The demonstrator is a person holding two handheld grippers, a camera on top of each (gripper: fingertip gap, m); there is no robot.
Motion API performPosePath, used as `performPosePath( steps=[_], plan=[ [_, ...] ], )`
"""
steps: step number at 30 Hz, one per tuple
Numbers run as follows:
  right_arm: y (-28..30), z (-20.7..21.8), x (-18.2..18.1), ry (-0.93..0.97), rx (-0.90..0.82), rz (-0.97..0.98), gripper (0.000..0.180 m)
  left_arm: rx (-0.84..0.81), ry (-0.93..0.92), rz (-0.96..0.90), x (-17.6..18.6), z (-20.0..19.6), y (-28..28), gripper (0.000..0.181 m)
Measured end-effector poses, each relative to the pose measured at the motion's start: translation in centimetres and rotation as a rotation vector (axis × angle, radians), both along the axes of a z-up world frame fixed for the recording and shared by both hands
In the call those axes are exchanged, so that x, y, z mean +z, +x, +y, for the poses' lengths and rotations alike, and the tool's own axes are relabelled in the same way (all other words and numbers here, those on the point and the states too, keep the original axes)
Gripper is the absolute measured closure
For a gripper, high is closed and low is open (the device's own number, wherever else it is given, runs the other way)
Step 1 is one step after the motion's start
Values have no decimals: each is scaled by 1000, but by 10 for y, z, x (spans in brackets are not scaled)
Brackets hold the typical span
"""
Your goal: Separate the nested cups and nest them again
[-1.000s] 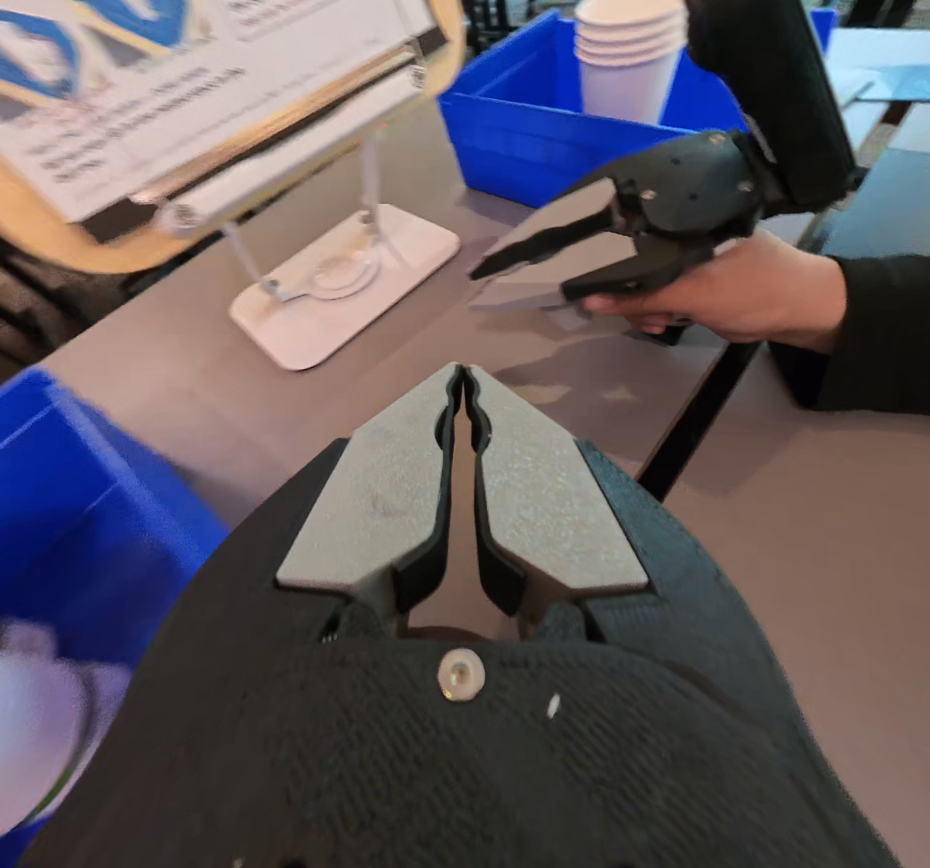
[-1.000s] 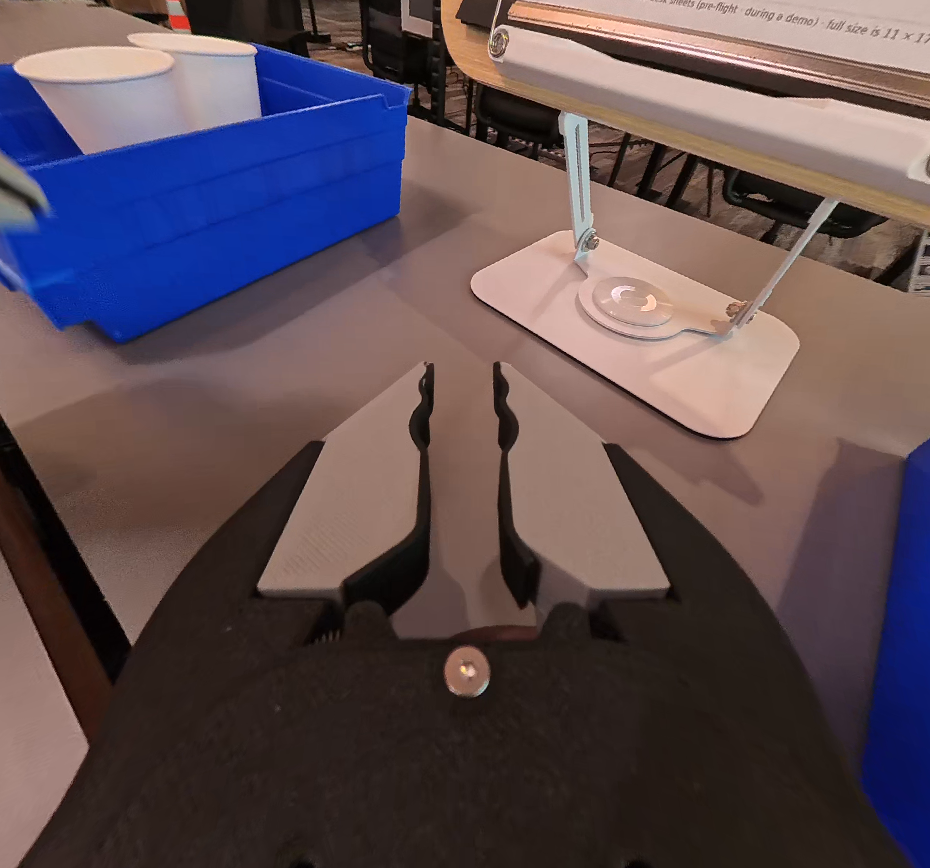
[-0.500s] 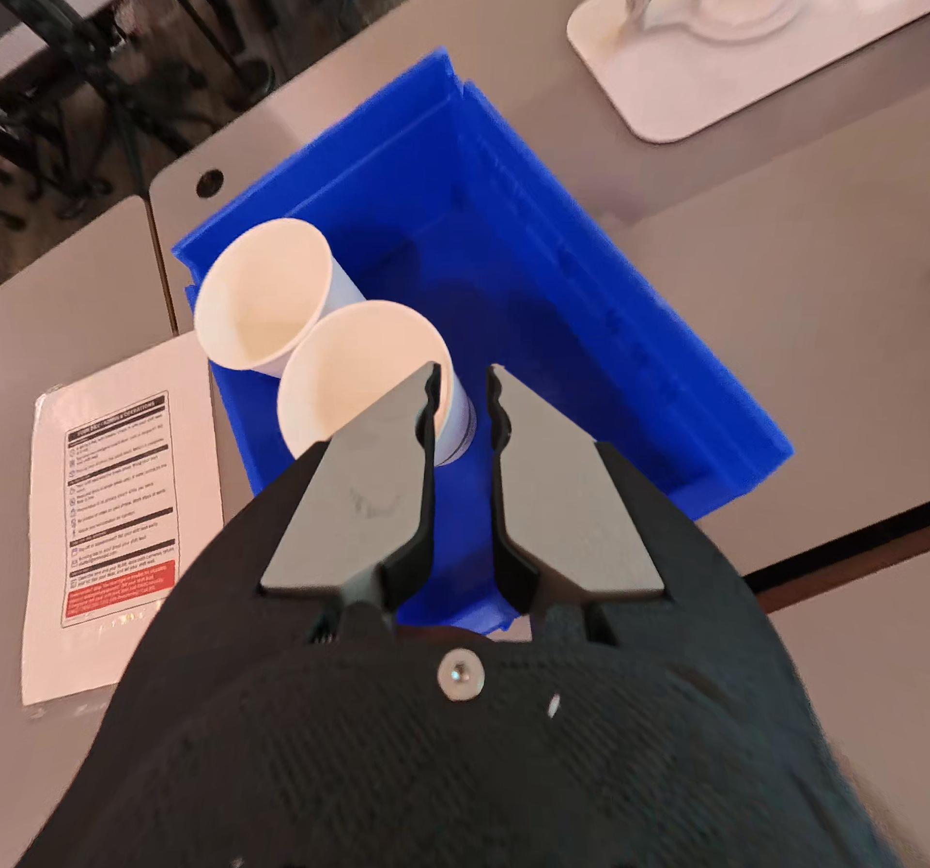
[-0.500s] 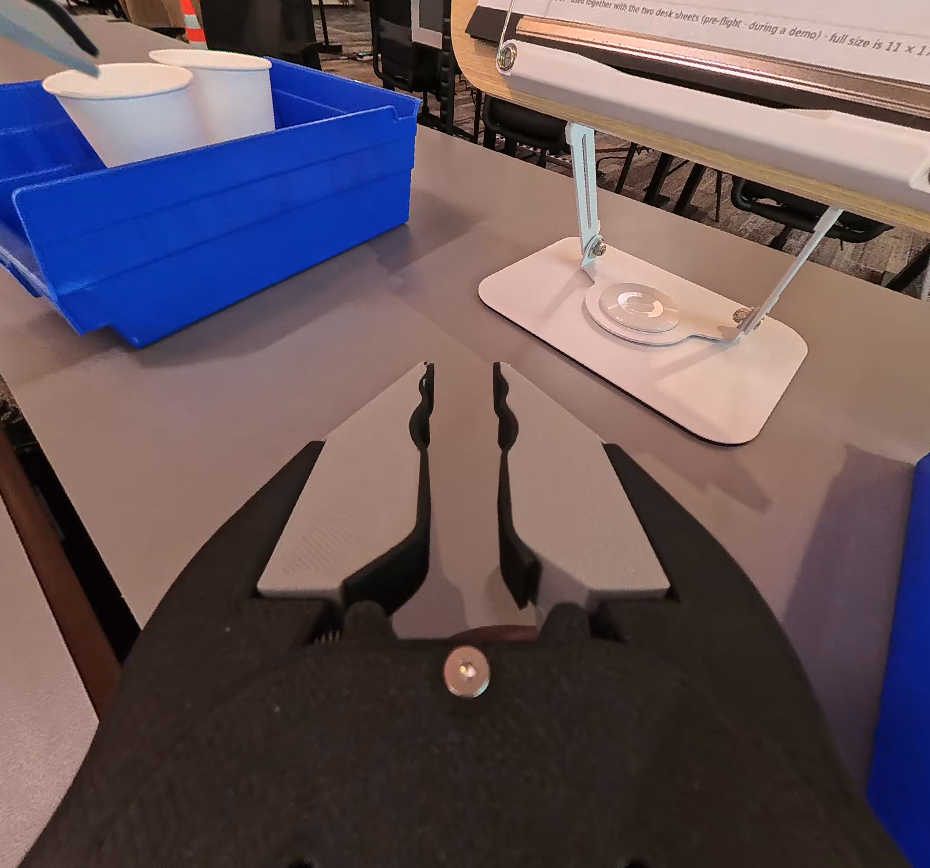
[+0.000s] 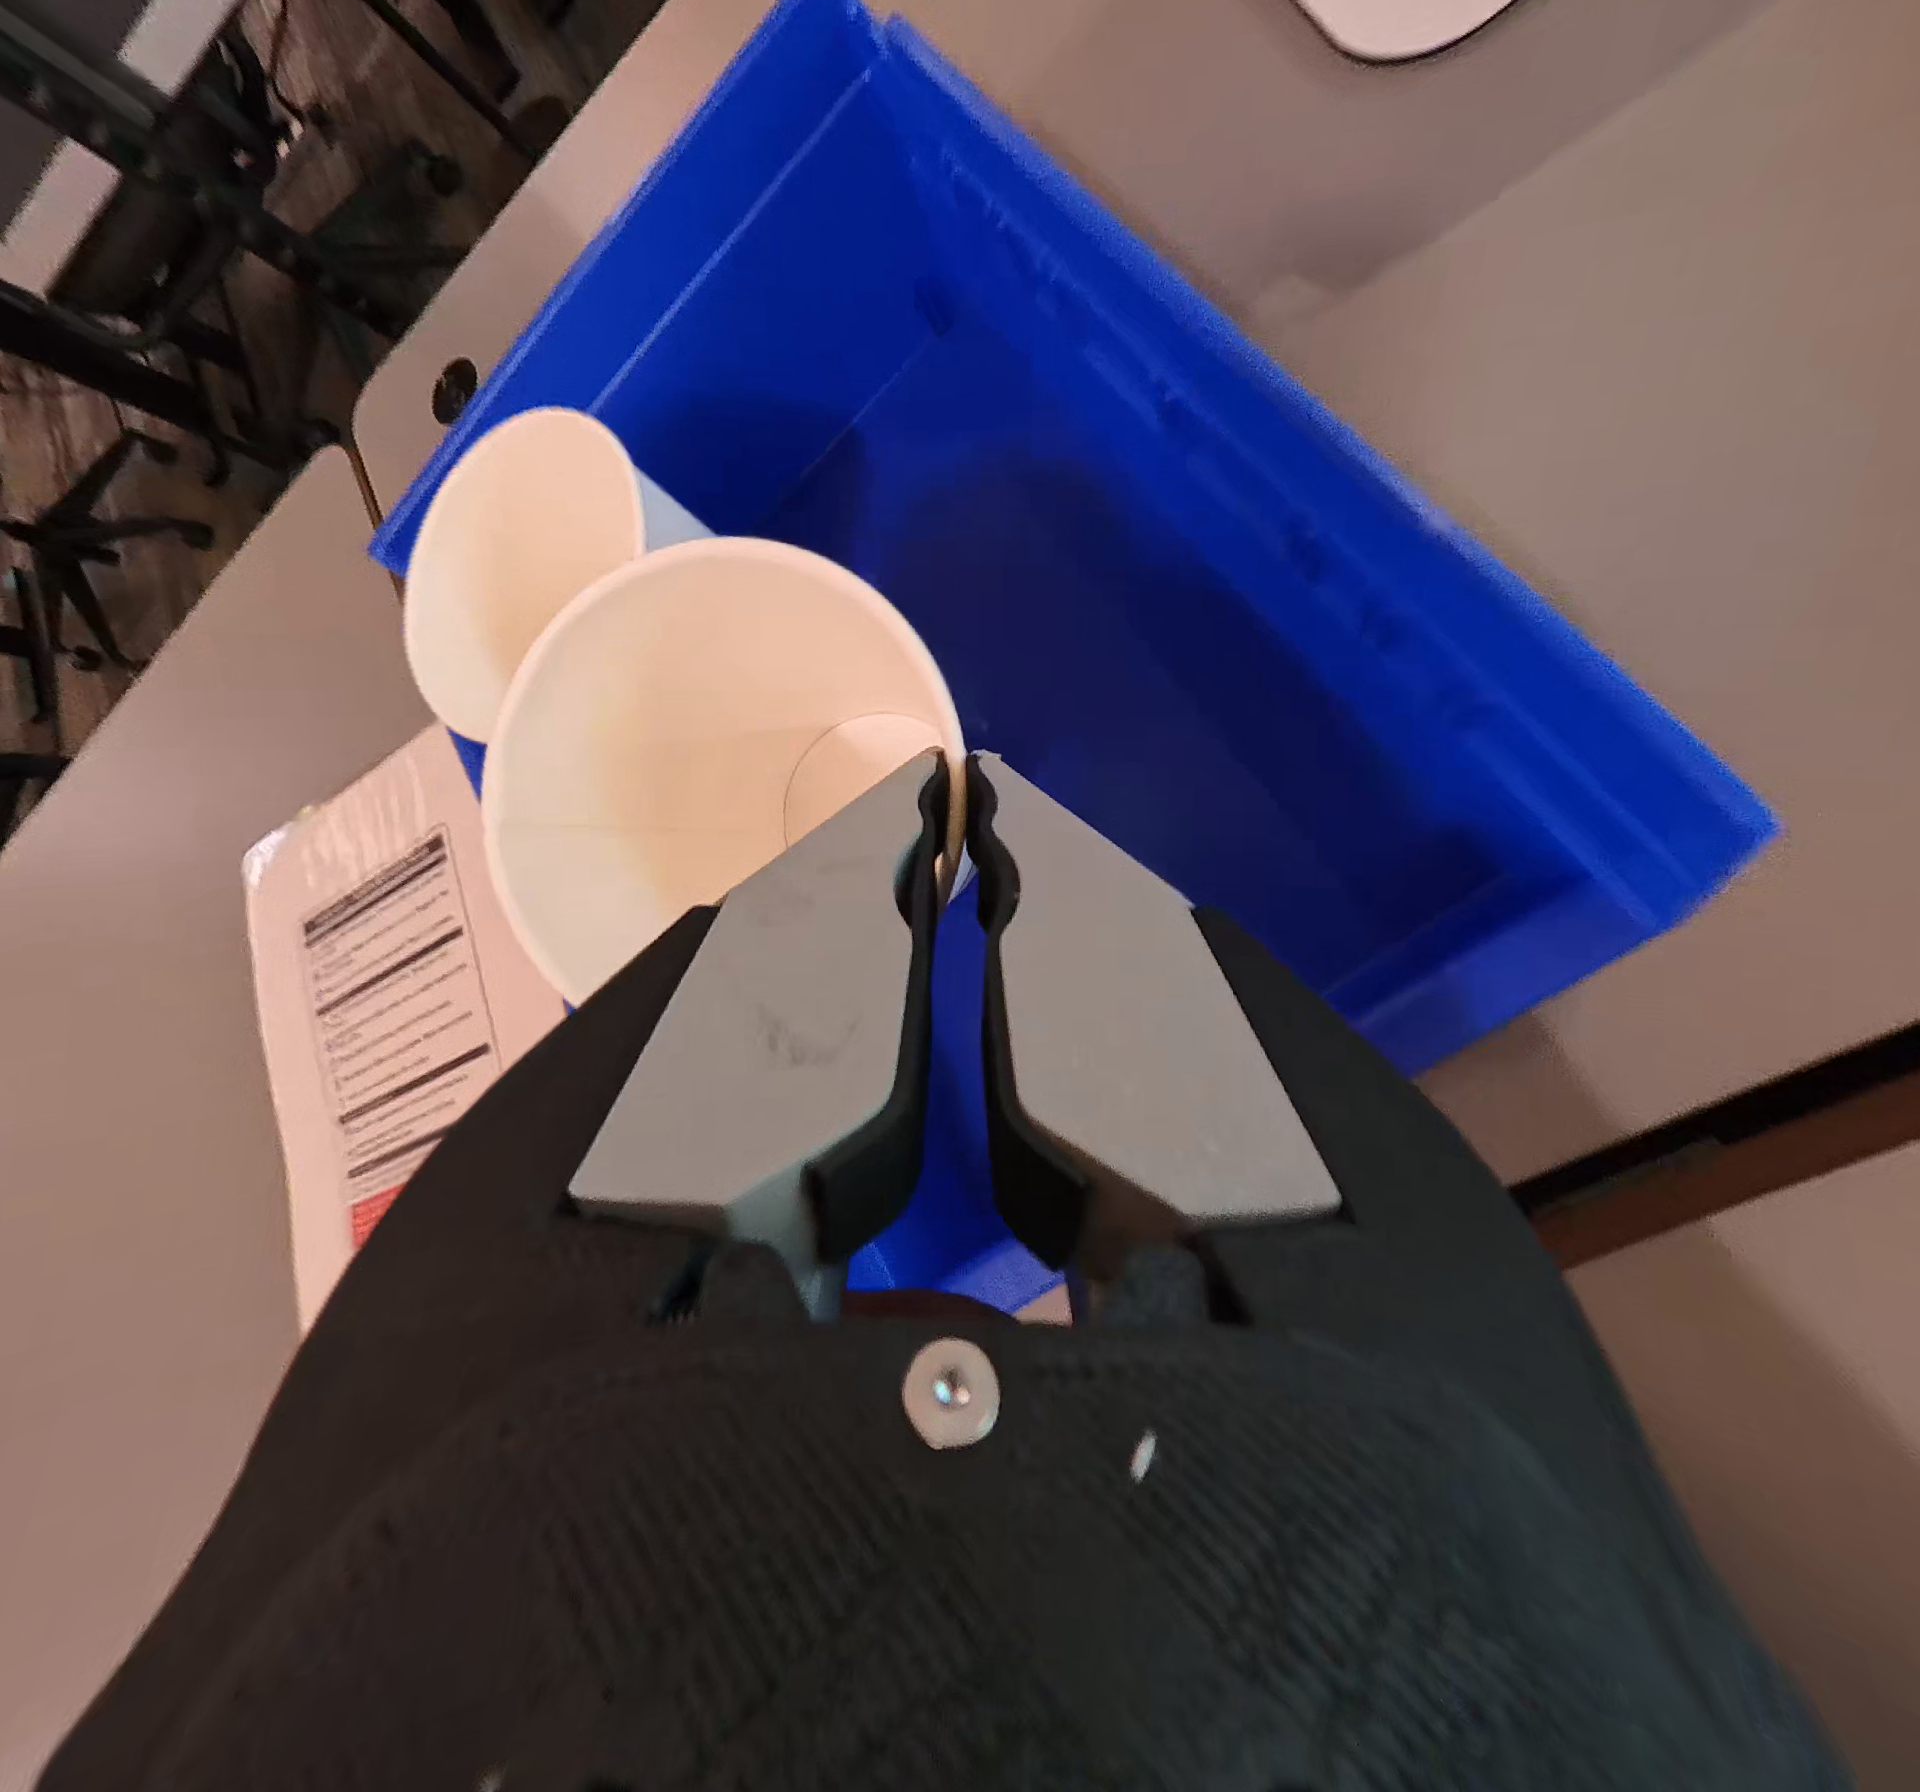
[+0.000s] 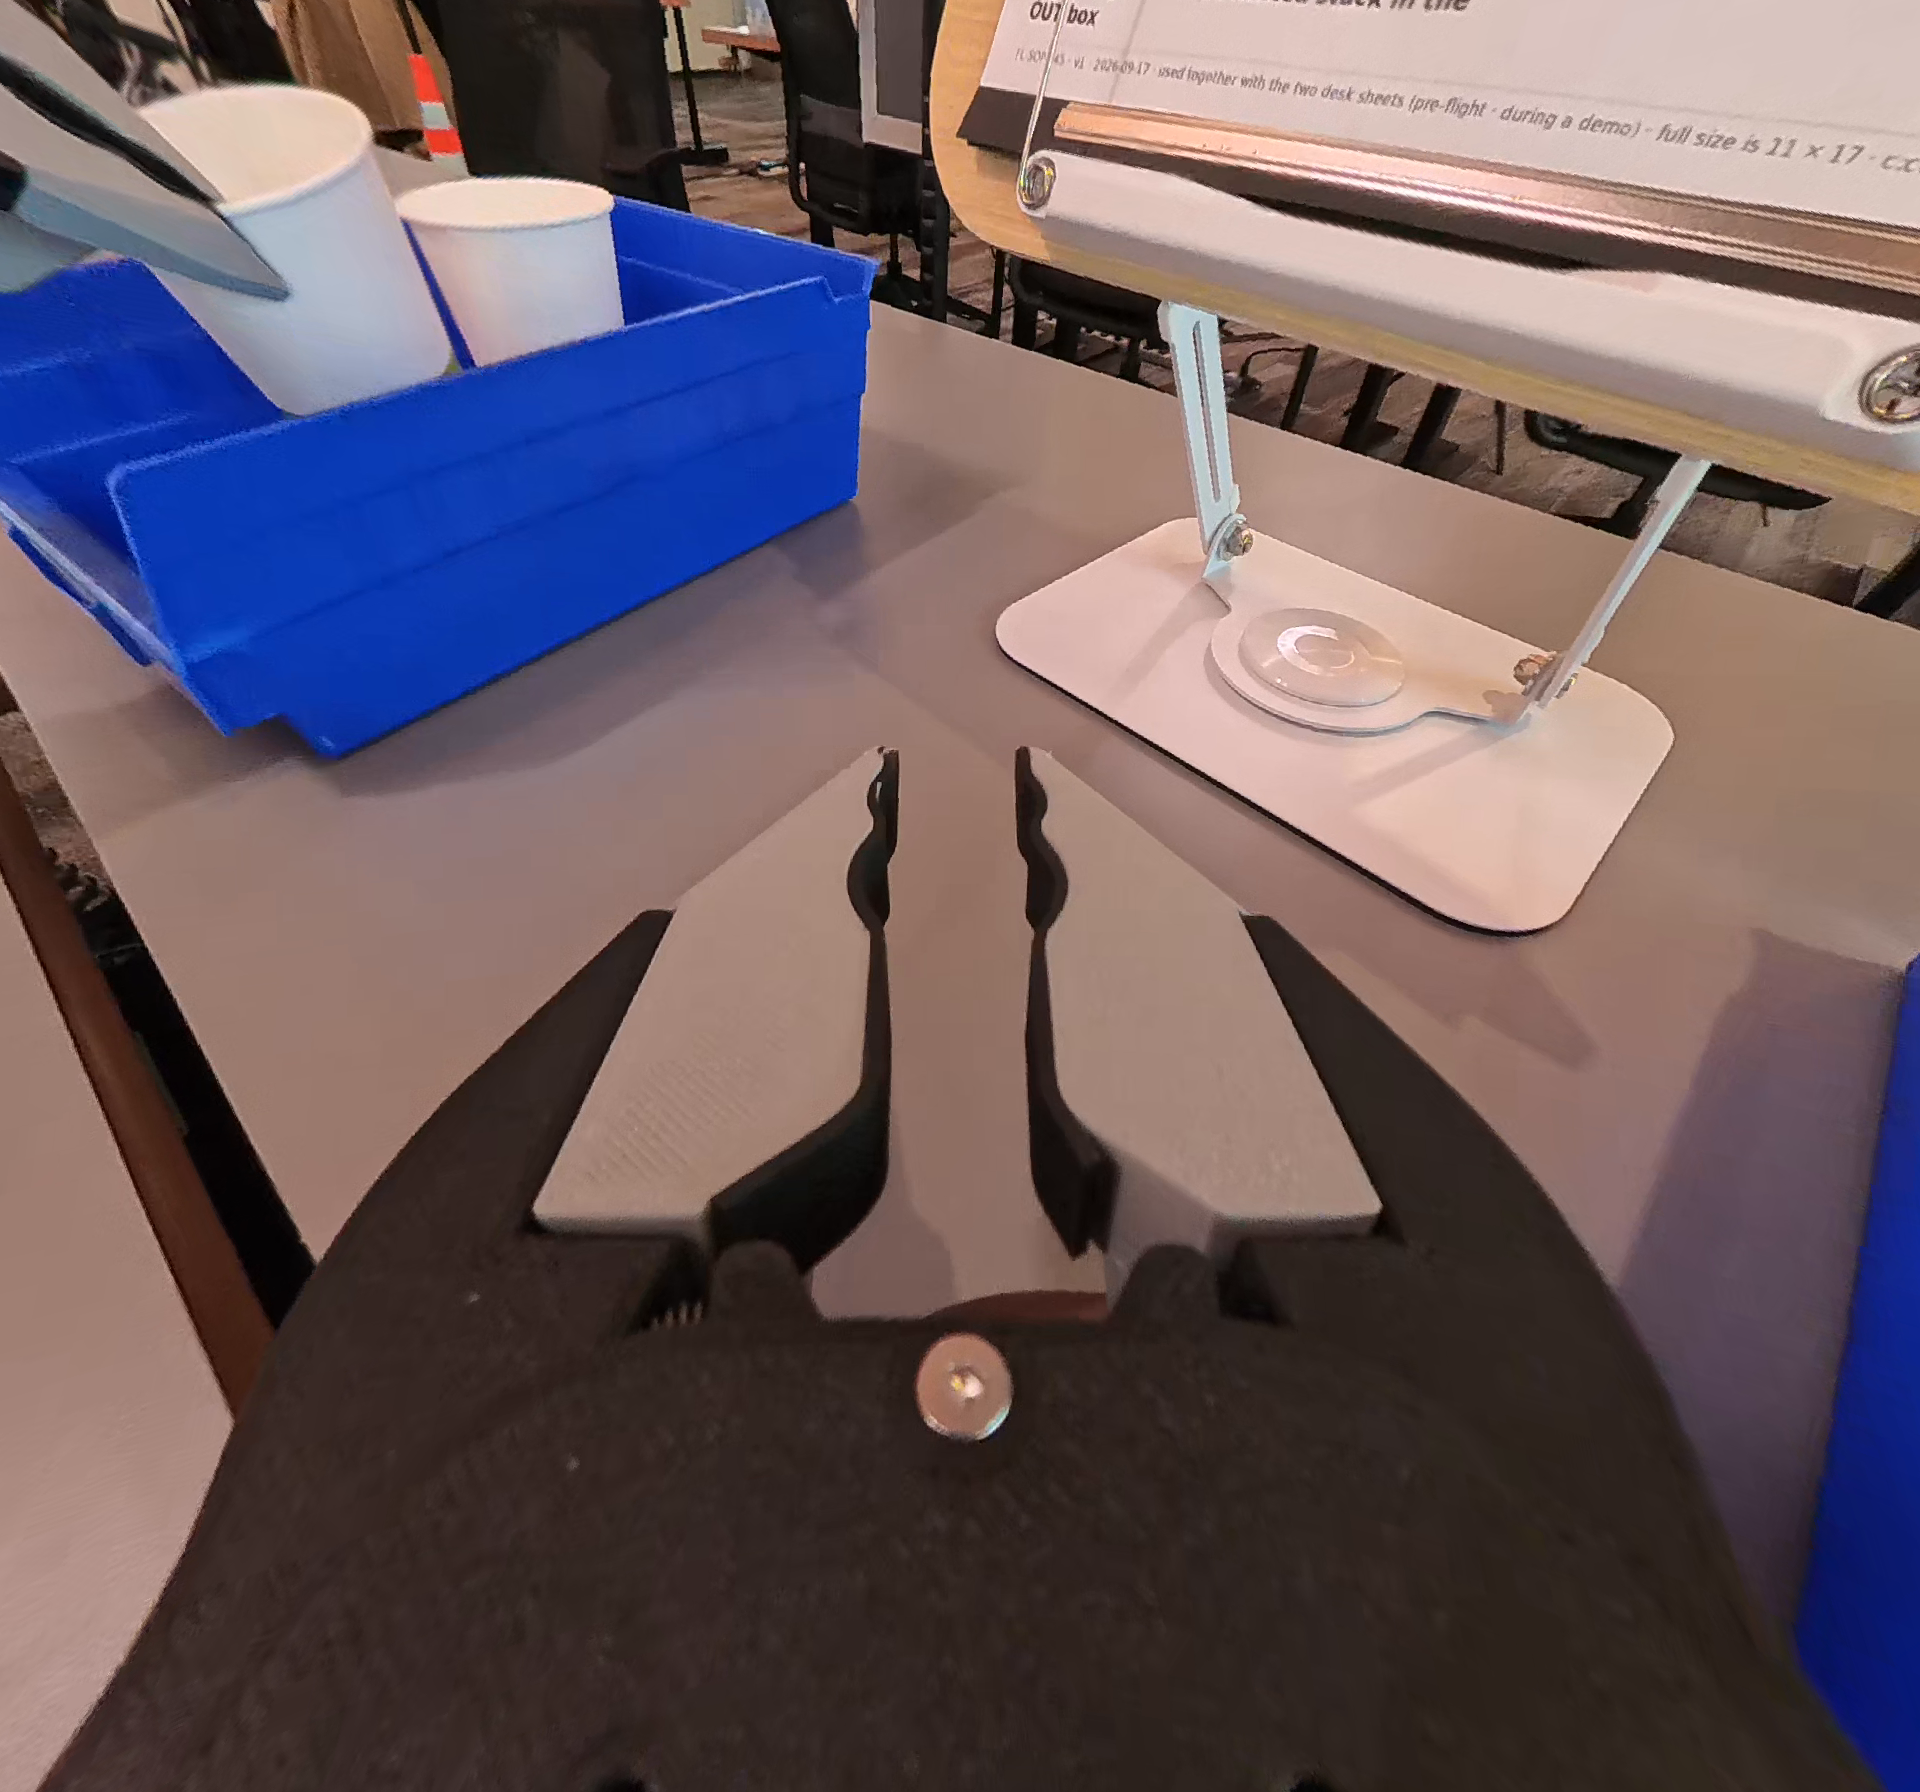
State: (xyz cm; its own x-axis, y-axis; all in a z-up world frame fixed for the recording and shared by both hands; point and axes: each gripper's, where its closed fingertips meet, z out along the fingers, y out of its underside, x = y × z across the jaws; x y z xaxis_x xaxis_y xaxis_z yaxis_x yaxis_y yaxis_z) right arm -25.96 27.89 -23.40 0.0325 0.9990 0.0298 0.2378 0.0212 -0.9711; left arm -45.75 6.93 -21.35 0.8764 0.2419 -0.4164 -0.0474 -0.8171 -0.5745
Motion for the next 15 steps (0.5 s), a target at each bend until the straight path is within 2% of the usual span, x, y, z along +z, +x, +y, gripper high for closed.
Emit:
performPosePath(
  steps=[1,4,8,11,15],
  plan=[
    [0,-1,1,-5,4,4,161,-23,-2,15,6,0,7,181],
    [1,-8,8,-41,38,25,160,-110,2,80,28,7,36,181],
    [3,-28,21,-130,149,70,155,-308,-29,186,48,32,99,181],
    [6,-39,31,-159,208,103,151,-386,-141,368,54,44,128,181],
    [15,-43,50,-214,255,172,149,-503,-105,392,65,67,176,181]
  ],
)
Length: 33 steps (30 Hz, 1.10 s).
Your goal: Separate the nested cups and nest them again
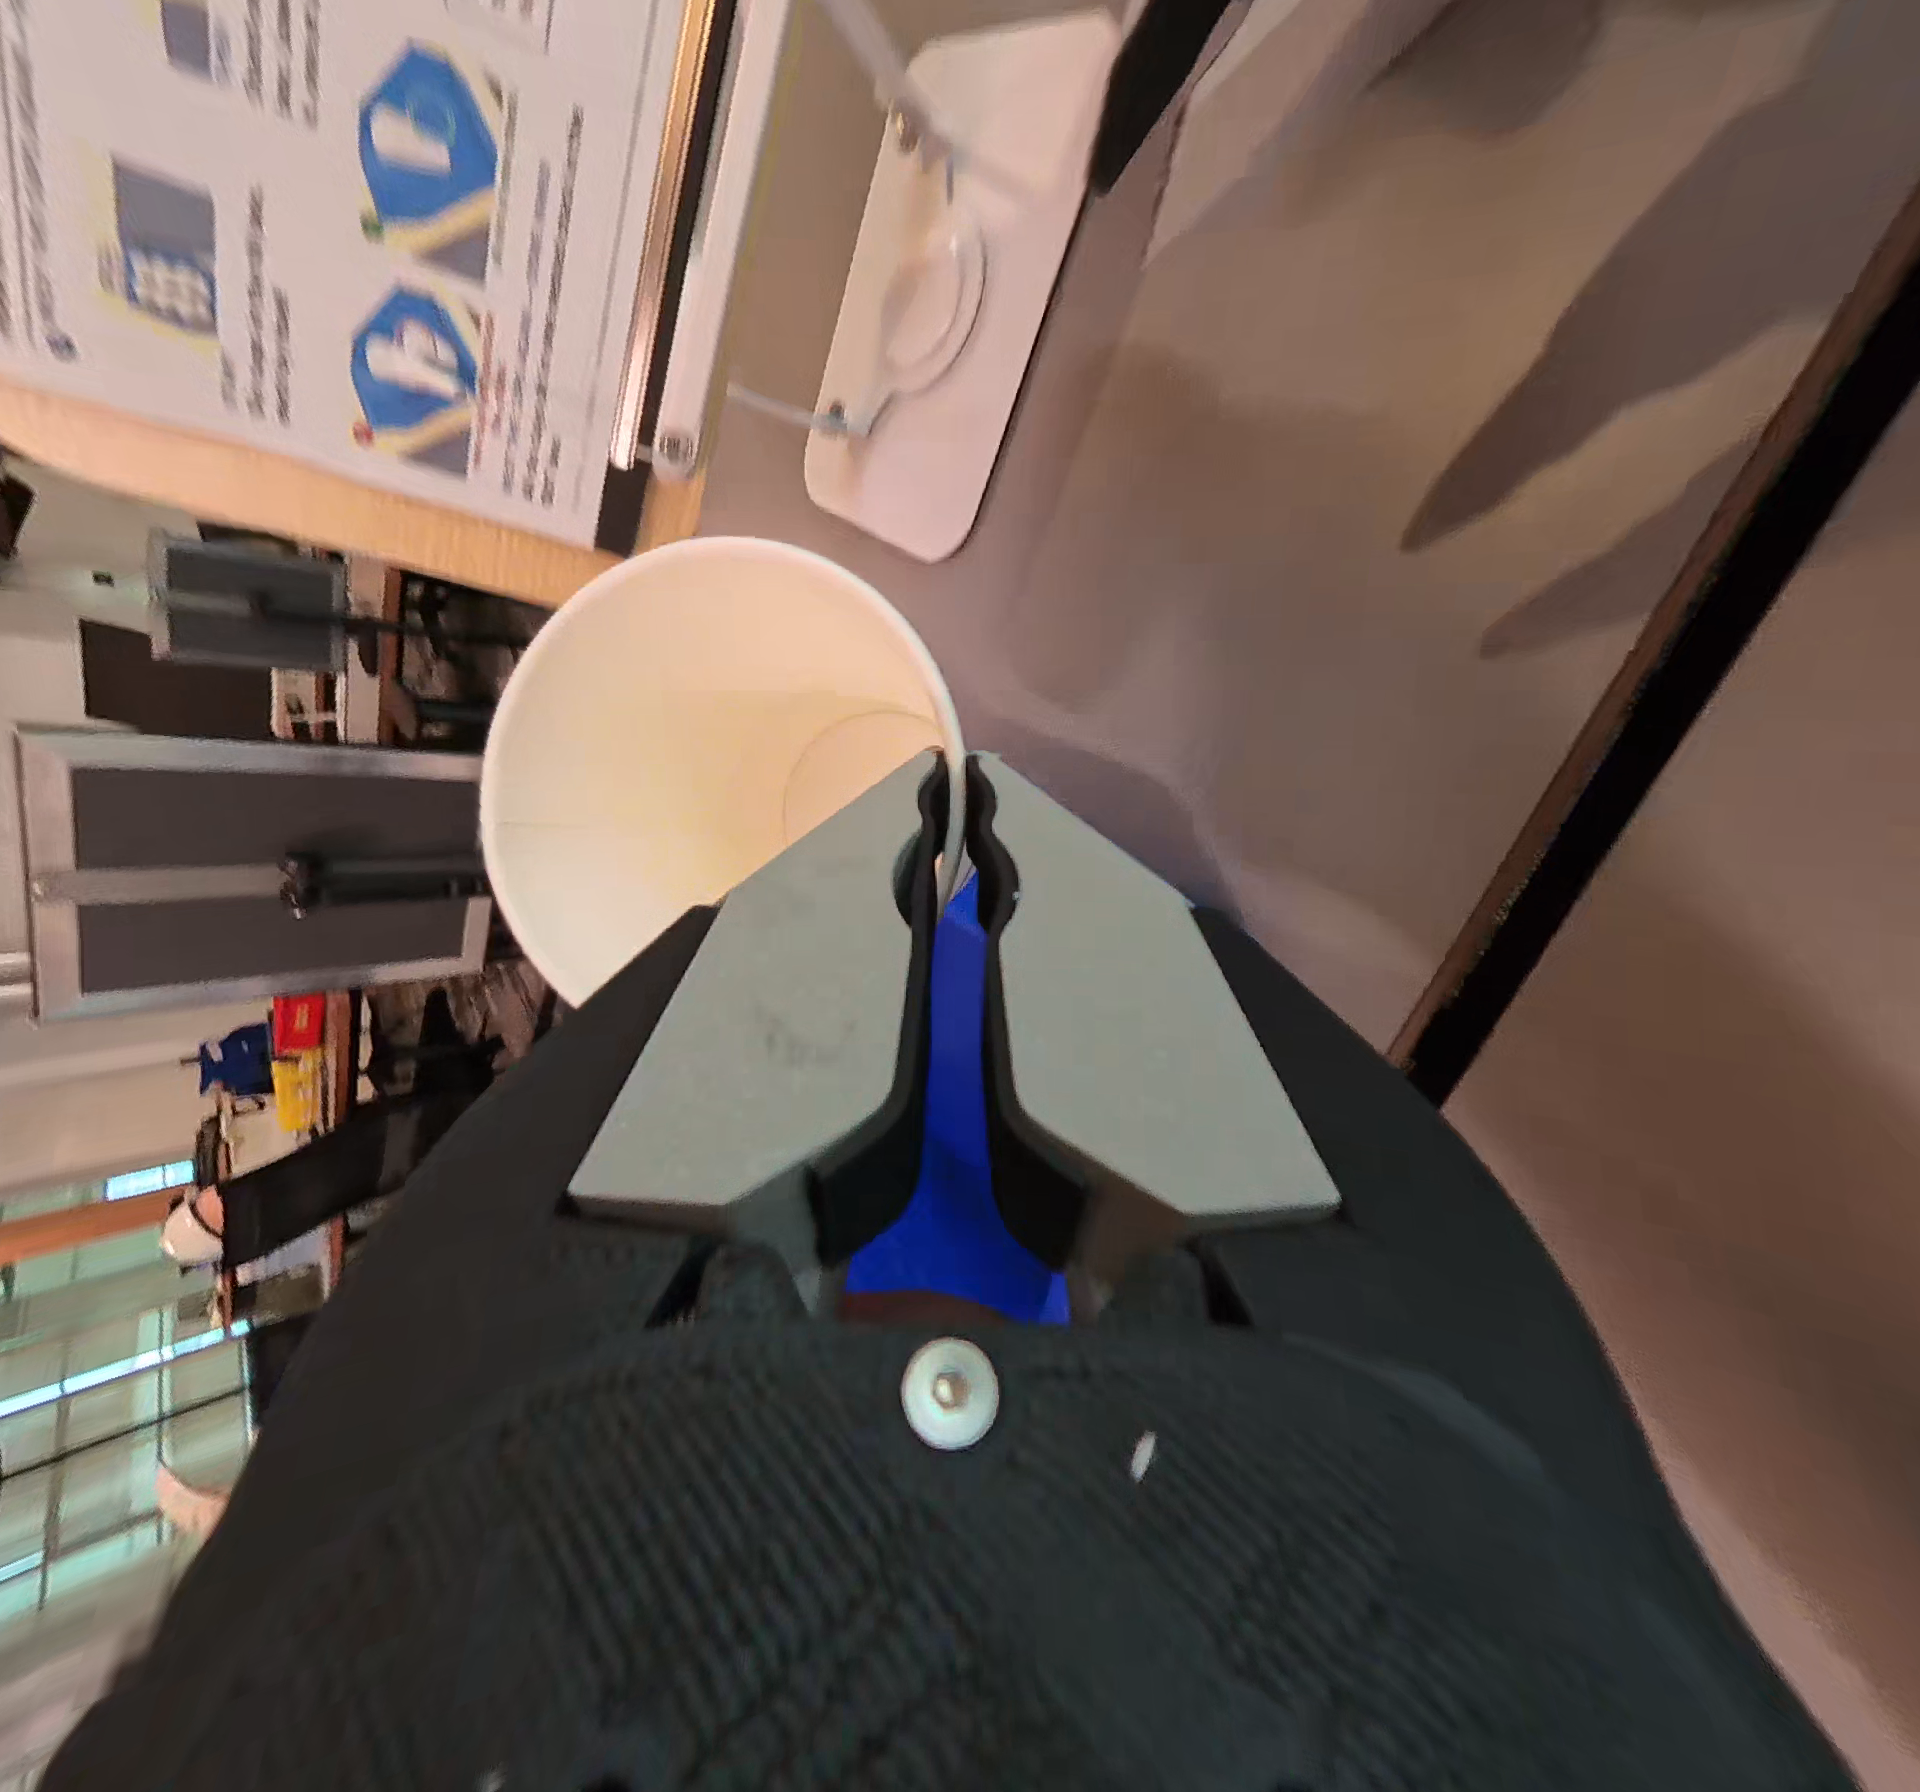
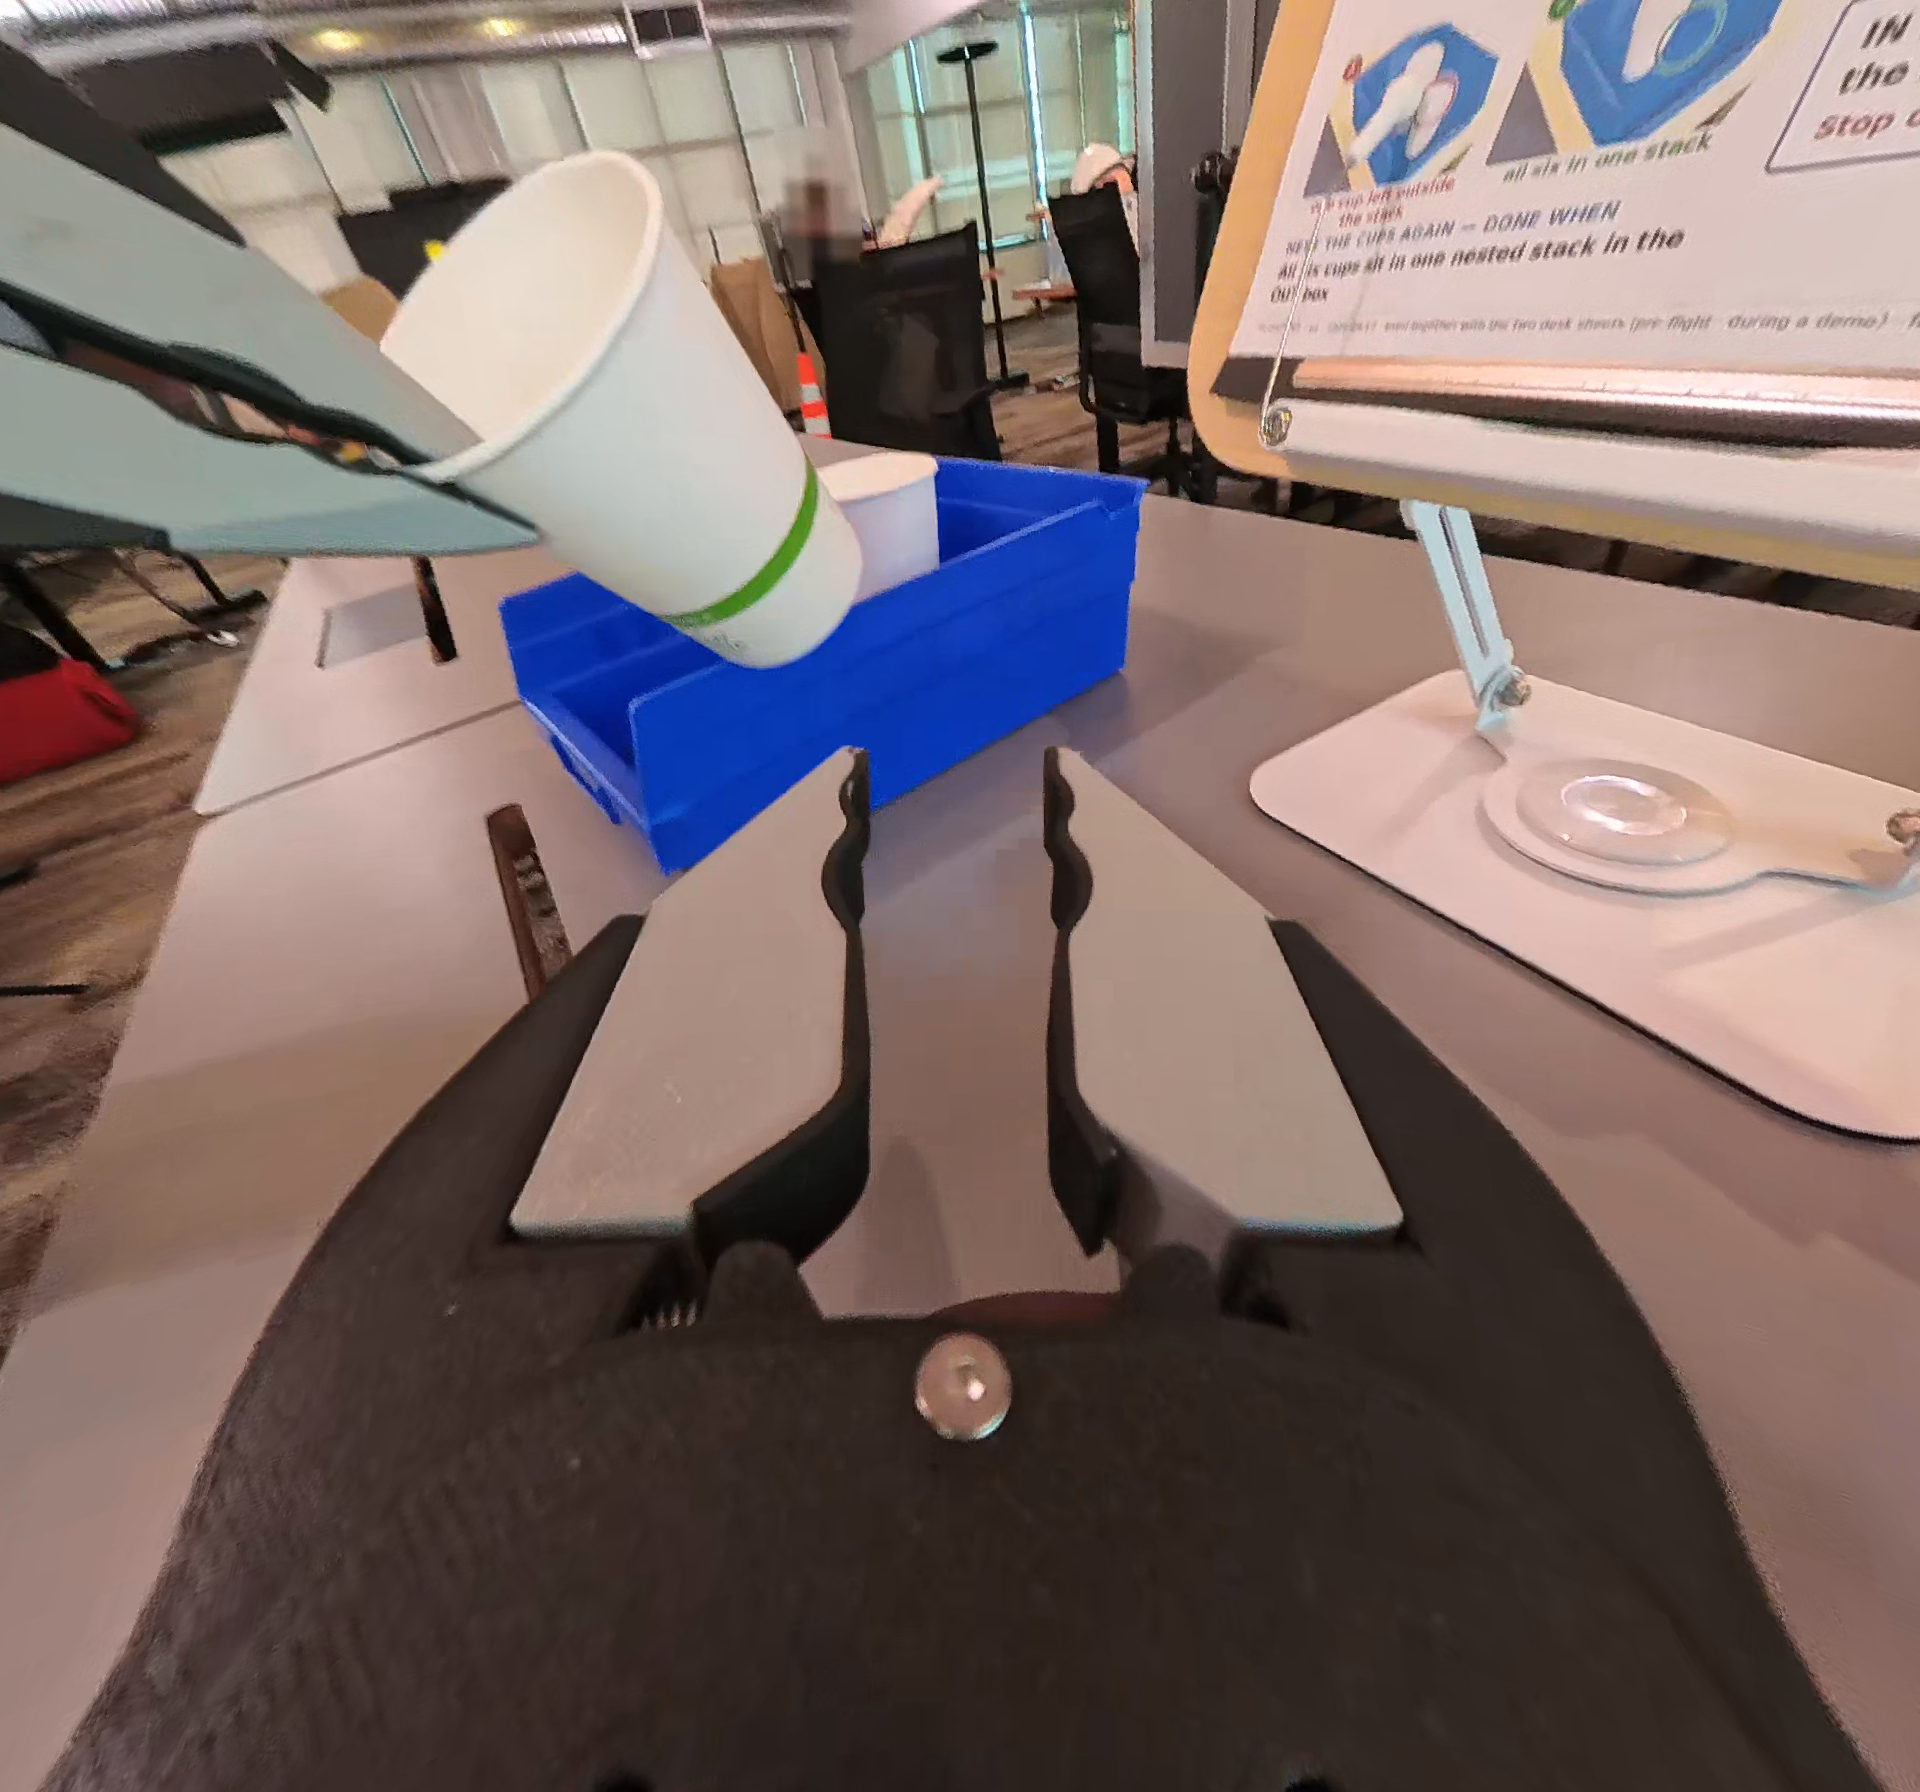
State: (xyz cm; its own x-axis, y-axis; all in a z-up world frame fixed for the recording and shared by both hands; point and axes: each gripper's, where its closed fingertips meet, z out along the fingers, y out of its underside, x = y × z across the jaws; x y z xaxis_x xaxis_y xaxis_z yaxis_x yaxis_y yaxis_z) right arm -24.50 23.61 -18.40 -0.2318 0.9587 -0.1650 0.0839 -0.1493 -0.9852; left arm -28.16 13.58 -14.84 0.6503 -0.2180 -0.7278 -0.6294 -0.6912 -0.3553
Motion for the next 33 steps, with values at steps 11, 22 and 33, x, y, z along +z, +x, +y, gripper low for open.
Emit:
performPosePath(
  steps=[11,22,33],
  plan=[
    [22,-9,35,-159,148,84,147,-183,-143,15,-57,37,61,181],
    [3,-5,-35,95,26,-242,173,-210,-163,-27,-94,56,78,180],
    [4,34,-36,38,-130,-237,180,-251,55,-286,-77,62,105,170]
  ],
)
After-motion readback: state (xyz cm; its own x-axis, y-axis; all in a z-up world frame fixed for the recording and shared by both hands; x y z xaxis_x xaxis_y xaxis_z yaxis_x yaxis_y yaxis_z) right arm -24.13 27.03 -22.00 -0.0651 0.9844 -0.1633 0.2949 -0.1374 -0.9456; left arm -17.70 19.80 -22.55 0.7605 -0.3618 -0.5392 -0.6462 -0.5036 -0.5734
